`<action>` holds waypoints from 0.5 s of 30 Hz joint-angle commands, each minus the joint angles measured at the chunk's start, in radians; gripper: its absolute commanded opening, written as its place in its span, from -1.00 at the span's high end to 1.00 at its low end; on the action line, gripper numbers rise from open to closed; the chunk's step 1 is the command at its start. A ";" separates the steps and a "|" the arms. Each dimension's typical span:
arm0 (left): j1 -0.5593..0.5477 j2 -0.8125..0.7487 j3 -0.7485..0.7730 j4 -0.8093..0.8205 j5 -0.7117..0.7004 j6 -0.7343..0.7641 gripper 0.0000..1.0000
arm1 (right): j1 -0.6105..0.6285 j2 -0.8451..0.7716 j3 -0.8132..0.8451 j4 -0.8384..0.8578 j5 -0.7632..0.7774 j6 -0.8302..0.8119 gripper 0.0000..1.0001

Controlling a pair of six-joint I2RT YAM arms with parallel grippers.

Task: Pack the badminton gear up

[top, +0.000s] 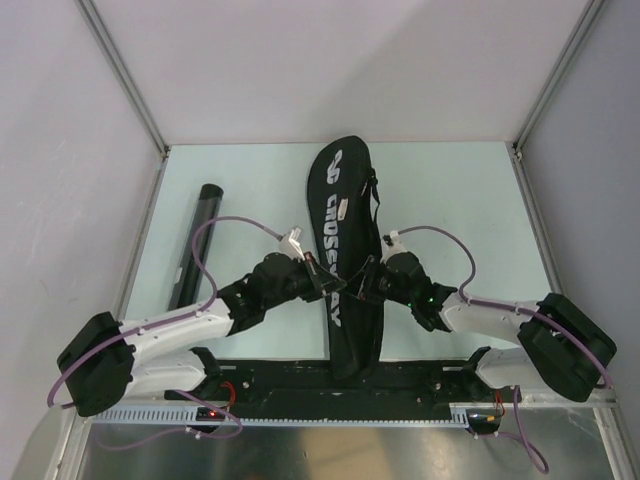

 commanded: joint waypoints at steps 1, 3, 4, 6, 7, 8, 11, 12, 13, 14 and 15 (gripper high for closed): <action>-0.029 -0.026 -0.017 0.072 0.070 -0.001 1.00 | 0.029 -0.021 0.099 -0.116 0.187 -0.041 0.33; -0.029 -0.023 -0.028 0.071 0.058 0.009 1.00 | 0.032 -0.059 0.106 -0.215 0.177 -0.042 0.10; -0.028 -0.022 -0.036 0.071 0.049 0.016 1.00 | 0.032 -0.083 0.108 -0.258 0.174 -0.050 0.00; -0.025 -0.017 -0.050 0.070 0.032 0.026 1.00 | 0.022 -0.140 0.108 -0.376 0.176 -0.066 -0.16; -0.025 -0.013 -0.057 0.070 0.022 0.030 1.00 | 0.014 -0.176 0.109 -0.421 0.176 -0.074 -0.21; -0.024 -0.005 -0.063 0.071 0.015 0.034 1.00 | 0.002 -0.205 0.109 -0.469 0.179 -0.083 -0.26; -0.024 0.028 -0.065 0.071 0.014 0.050 0.85 | -0.046 -0.292 0.108 -0.547 0.182 -0.109 -0.38; -0.025 0.047 -0.061 0.071 0.025 0.053 0.71 | -0.072 -0.309 0.108 -0.552 0.177 -0.117 -0.41; -0.025 0.061 -0.053 0.071 0.034 0.061 0.59 | -0.092 -0.320 0.107 -0.552 0.163 -0.127 -0.44; -0.025 0.076 -0.048 0.072 0.046 0.066 0.43 | -0.118 -0.324 0.106 -0.543 0.152 -0.134 -0.47; -0.026 0.086 -0.043 0.072 0.052 0.069 0.32 | -0.137 -0.321 0.106 -0.534 0.137 -0.144 -0.49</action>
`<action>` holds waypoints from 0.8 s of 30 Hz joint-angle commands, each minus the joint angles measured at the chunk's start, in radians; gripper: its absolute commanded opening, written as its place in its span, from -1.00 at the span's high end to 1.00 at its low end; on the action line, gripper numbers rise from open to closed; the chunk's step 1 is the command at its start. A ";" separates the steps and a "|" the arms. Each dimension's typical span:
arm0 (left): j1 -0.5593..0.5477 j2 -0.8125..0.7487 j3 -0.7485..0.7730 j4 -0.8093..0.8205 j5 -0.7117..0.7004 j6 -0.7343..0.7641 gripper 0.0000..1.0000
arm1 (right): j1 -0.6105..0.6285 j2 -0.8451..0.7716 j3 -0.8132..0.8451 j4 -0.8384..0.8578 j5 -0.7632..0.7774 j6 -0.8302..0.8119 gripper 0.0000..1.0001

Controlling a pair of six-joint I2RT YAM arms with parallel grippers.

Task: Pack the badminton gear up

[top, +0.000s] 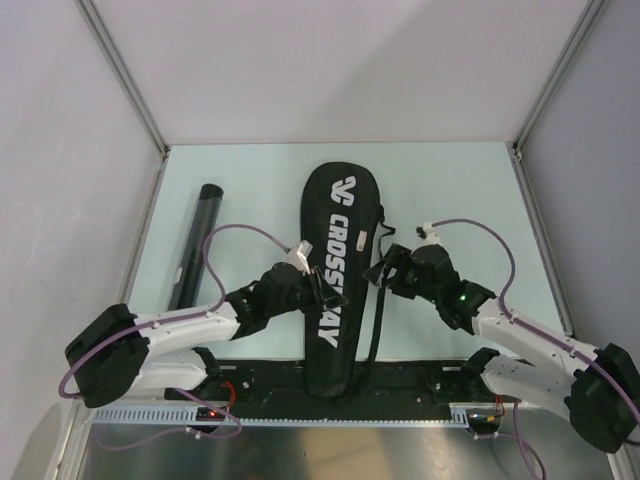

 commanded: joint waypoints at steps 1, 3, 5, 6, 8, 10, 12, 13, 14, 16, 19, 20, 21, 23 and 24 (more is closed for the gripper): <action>-0.004 0.041 0.031 0.054 0.021 0.036 0.20 | -0.093 -0.018 0.032 -0.038 -0.011 -0.064 -0.51; -0.004 0.038 0.032 0.049 0.010 0.044 0.01 | -0.131 0.024 0.032 0.013 -0.056 -0.082 -0.53; -0.002 0.024 0.031 0.032 -0.011 0.054 -0.09 | -0.170 0.078 0.032 0.084 -0.109 -0.099 -0.55; -0.001 0.017 0.033 0.019 -0.021 0.061 -0.12 | -0.187 0.105 0.033 0.118 -0.139 -0.104 -0.55; 0.006 -0.001 0.036 -0.023 -0.041 0.083 -0.15 | -0.214 0.168 0.035 0.188 -0.194 -0.113 -0.56; 0.018 -0.022 0.038 -0.081 -0.065 0.103 -0.15 | -0.230 0.235 0.042 0.248 -0.239 -0.123 -0.54; 0.033 -0.053 0.034 -0.130 -0.089 0.121 -0.16 | -0.235 0.303 0.062 0.278 -0.254 -0.135 -0.53; 0.041 -0.070 0.030 -0.150 -0.100 0.132 -0.16 | -0.233 0.342 0.073 0.287 -0.258 -0.142 -0.52; 0.049 -0.093 0.026 -0.175 -0.114 0.140 -0.17 | -0.229 0.371 0.082 0.299 -0.261 -0.146 -0.52; 0.068 -0.141 0.024 -0.240 -0.138 0.167 -0.18 | -0.218 0.448 0.098 0.326 -0.272 -0.149 -0.50; 0.095 -0.221 0.032 -0.327 -0.173 0.207 -0.19 | -0.185 0.536 0.123 0.355 -0.270 -0.142 -0.47; 0.107 -0.252 0.033 -0.351 -0.180 0.219 -0.19 | -0.172 0.564 0.131 0.360 -0.265 -0.139 -0.46; 0.118 -0.287 0.033 -0.367 -0.184 0.226 -0.20 | -0.155 0.583 0.142 0.363 -0.254 -0.139 -0.44; 0.147 -0.339 0.033 -0.403 -0.187 0.239 -0.22 | -0.128 0.617 0.166 0.352 -0.225 -0.140 -0.37; 0.161 -0.360 0.034 -0.416 -0.189 0.246 -0.22 | -0.116 0.628 0.176 0.347 -0.208 -0.143 -0.31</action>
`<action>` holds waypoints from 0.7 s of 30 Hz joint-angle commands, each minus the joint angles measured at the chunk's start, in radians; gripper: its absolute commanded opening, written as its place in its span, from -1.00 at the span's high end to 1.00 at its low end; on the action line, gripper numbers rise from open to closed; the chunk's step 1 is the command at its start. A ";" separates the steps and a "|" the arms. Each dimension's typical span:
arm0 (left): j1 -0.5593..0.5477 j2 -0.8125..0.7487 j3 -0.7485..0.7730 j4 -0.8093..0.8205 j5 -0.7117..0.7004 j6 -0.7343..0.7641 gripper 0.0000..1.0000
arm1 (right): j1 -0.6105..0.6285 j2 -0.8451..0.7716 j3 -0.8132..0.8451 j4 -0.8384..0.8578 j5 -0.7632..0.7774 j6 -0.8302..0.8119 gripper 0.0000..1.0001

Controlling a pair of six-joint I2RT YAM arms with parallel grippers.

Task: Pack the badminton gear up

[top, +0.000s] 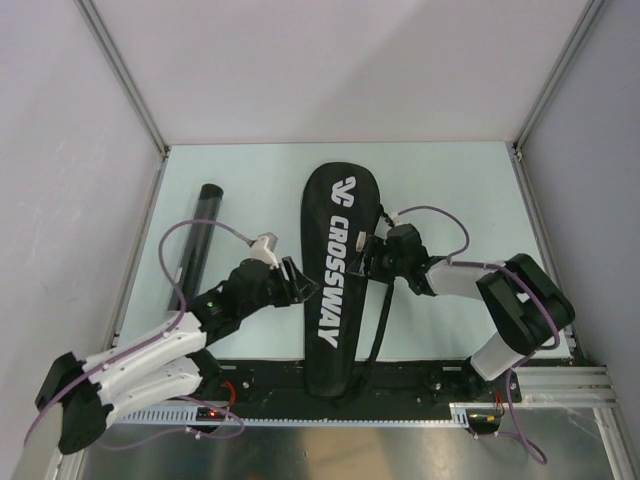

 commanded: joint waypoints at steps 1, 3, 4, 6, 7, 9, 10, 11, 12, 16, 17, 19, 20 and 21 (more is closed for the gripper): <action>0.060 -0.115 0.033 -0.110 -0.053 0.074 -0.23 | 0.060 0.058 0.059 0.031 0.055 -0.021 -0.23; 0.083 -0.153 0.036 -0.138 -0.059 0.089 -0.25 | 0.071 0.064 0.071 0.025 0.075 -0.027 0.06; 0.094 -0.166 0.037 -0.150 -0.063 0.102 -0.26 | 0.072 0.062 0.075 0.022 0.084 -0.035 0.25; 0.122 -0.187 0.042 -0.180 -0.067 0.130 -0.30 | 0.065 0.047 0.080 0.015 0.097 -0.053 0.61; 0.144 -0.193 0.050 -0.208 -0.072 0.140 -0.34 | 0.052 0.031 0.081 0.016 0.096 -0.066 0.76; 0.185 -0.204 0.071 -0.254 -0.069 0.157 -0.40 | 0.021 -0.008 0.094 0.001 0.068 -0.113 0.94; 0.205 -0.210 0.083 -0.273 -0.066 0.166 -0.42 | 0.007 -0.030 0.113 -0.022 0.056 -0.153 0.97; 0.224 -0.220 0.092 -0.291 -0.068 0.170 -0.43 | -0.001 -0.062 0.132 -0.069 0.051 -0.188 0.99; 0.239 -0.229 0.104 -0.306 -0.074 0.169 -0.44 | -0.006 -0.089 0.165 -0.111 0.062 -0.244 0.99; 0.279 -0.264 0.136 -0.345 -0.128 0.187 -0.53 | 0.011 -0.189 0.298 -0.330 0.137 -0.439 1.00; 0.285 -0.267 0.142 -0.353 -0.152 0.189 -0.56 | 0.018 -0.210 0.326 -0.377 0.157 -0.477 1.00; 0.297 -0.268 0.161 -0.364 -0.181 0.194 -0.62 | 0.035 -0.241 0.391 -0.443 0.202 -0.558 1.00; 0.302 -0.267 0.173 -0.369 -0.185 0.197 -0.63 | 0.047 -0.253 0.414 -0.467 0.240 -0.608 1.00; 0.308 -0.264 0.183 -0.372 -0.187 0.197 -0.64 | 0.057 -0.265 0.436 -0.480 0.288 -0.671 1.00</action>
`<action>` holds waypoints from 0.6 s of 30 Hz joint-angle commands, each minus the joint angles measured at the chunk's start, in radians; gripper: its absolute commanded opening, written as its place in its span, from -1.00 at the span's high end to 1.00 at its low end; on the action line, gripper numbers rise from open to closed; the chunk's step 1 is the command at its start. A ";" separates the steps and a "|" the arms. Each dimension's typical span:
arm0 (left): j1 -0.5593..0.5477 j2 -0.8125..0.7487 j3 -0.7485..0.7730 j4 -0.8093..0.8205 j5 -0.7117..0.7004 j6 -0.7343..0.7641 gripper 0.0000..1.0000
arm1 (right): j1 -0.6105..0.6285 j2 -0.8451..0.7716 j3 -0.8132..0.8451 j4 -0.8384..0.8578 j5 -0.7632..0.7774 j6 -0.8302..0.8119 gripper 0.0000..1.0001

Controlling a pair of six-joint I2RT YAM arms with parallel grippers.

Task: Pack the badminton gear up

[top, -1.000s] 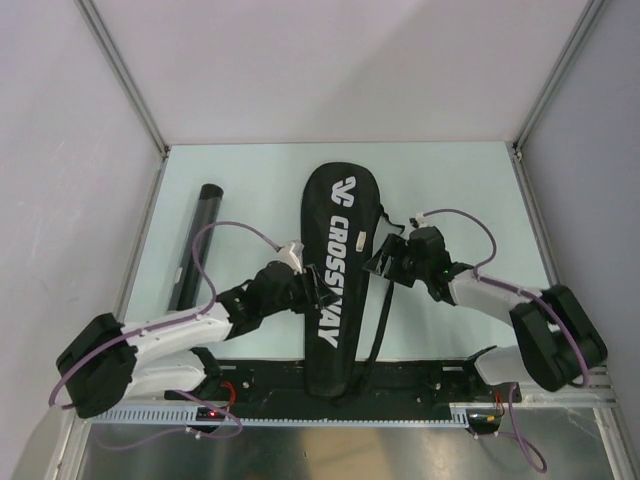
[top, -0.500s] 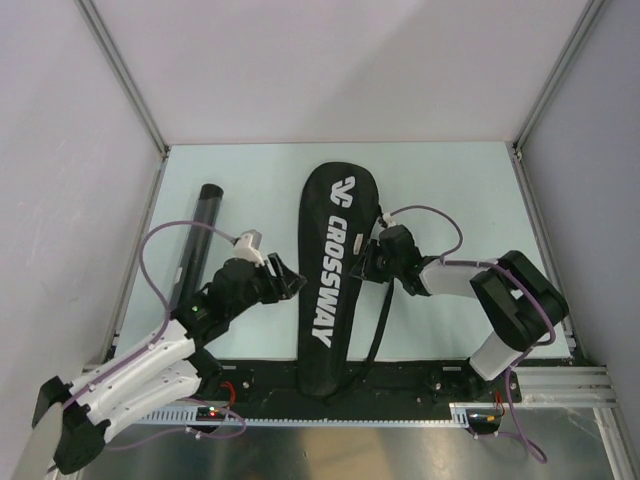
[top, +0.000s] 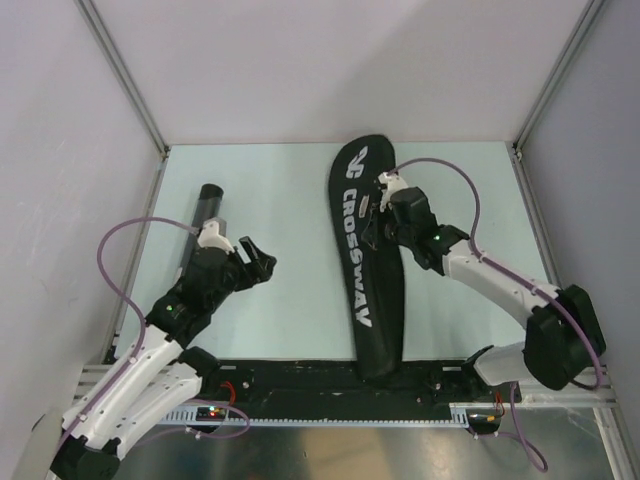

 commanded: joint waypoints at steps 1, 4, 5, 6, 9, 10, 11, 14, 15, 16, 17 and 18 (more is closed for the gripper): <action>0.030 -0.002 0.080 -0.036 -0.070 0.037 -0.65 | 0.046 -0.101 0.139 -0.096 0.198 -0.307 1.00; 0.046 0.010 0.117 -0.046 -0.075 0.014 -0.64 | 0.084 -0.114 0.171 -0.079 0.304 -0.507 1.00; 0.054 0.015 0.130 -0.048 -0.078 0.006 -0.63 | 0.095 -0.114 0.177 -0.064 0.331 -0.564 1.00; 0.062 0.019 0.139 -0.049 -0.079 -0.006 -0.63 | 0.115 -0.112 0.180 -0.051 0.358 -0.645 1.00; 0.090 0.038 0.174 -0.050 -0.073 -0.012 -0.62 | 0.169 -0.085 0.182 -0.010 0.443 -0.846 1.00; 0.097 0.045 0.185 -0.051 -0.068 -0.004 -0.62 | 0.189 -0.073 0.182 0.001 0.486 -0.905 1.00; 0.108 0.054 0.200 -0.055 -0.064 0.006 -0.62 | 0.205 -0.057 0.182 0.014 0.518 -0.948 1.00; 0.150 0.077 0.235 -0.067 -0.063 0.021 -0.63 | 0.246 -0.017 0.175 0.044 0.606 -1.053 1.00; 0.180 0.083 0.242 -0.072 -0.063 0.019 -0.63 | 0.255 -0.003 0.171 0.061 0.628 -1.077 1.00; 0.207 0.089 0.248 -0.074 -0.052 0.015 -0.63 | 0.263 0.009 0.168 0.073 0.646 -1.107 1.00; 0.251 0.095 0.252 -0.075 -0.038 0.005 -0.63 | 0.268 0.021 0.167 0.094 0.661 -1.145 1.00; 0.298 0.104 0.258 -0.076 -0.015 -0.002 -0.63 | 0.270 0.031 0.167 0.118 0.673 -1.177 1.00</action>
